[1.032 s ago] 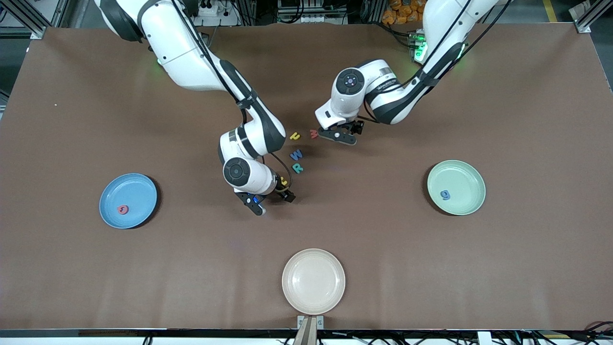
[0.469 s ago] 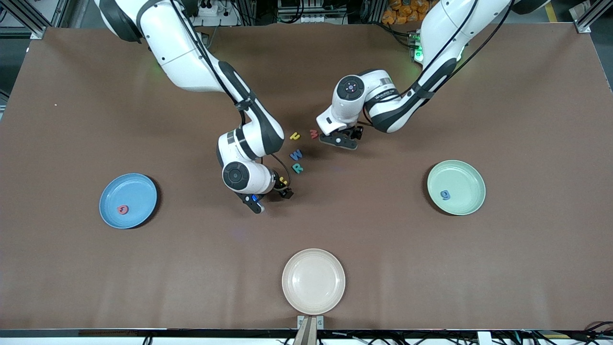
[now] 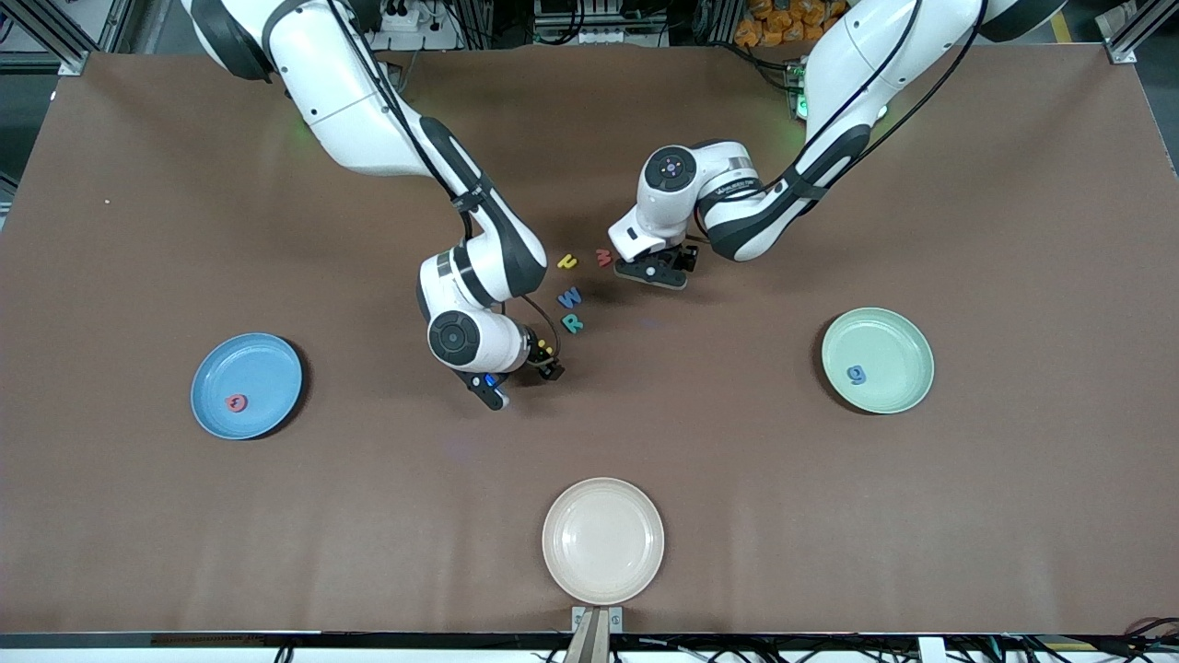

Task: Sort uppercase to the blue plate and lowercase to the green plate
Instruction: 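Grasp the H with the right gripper while the left gripper grasps the m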

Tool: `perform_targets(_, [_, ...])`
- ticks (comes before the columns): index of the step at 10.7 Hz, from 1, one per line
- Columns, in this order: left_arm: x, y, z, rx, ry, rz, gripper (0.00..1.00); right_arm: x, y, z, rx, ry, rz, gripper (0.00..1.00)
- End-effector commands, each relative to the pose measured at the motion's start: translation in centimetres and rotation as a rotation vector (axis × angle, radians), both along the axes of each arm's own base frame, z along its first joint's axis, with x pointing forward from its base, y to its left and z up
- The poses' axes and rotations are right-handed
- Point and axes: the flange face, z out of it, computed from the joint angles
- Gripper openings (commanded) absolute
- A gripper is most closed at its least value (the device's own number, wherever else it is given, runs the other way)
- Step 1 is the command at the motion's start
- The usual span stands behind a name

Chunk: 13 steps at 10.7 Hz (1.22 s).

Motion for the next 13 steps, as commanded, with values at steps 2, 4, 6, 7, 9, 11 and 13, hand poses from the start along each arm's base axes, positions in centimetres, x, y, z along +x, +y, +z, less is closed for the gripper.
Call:
perform_targets(2, [-0.3, -0.7, 0.2, -0.009, -0.025, -0.006, 0.74, -0.7, 0.3, -0.2, 0.0, 0.026, -0.011, 0.0])
perform_targets(4, [-0.4, -0.8, 0.1, -0.006, -0.043, -0.036, 0.57, -0.5, 0.3, 0.4, 0.006, 0.019, -0.01, 0.0])
perform_targets(6, [-0.3, -0.7, 0.2, -0.005, -0.045, -0.035, 0.18, 0.6, -1.2, 2.9, 0.013, 0.032, 0.003, 0.0])
perform_targets(7, [-0.3, -0.7, 0.2, -0.005, -0.047, -0.035, 0.0, 2.2, -3.8, 4.8, 0.036, 0.034, 0.039, 0.0])
perform_targets(9, [0.8, -0.1, 1.6, 0.001, -0.08, -0.024, 0.0, 5.3, -9.3, 8.3, 0.058, 0.005, 0.052, 0.0])
perform_targets(11, [3.7, 1.9, 4.5, 0.023, -0.145, -0.007, 0.0, 7.5, -16.0, 10.7, 0.027, 0.017, 0.187, 0.0])
perform_targets(13, [8.2, 6.3, 6.8, 0.047, -0.189, -0.076, 0.0, 9.4, -22.0, 13.1, -0.013, 0.022, 0.318, 0.0])
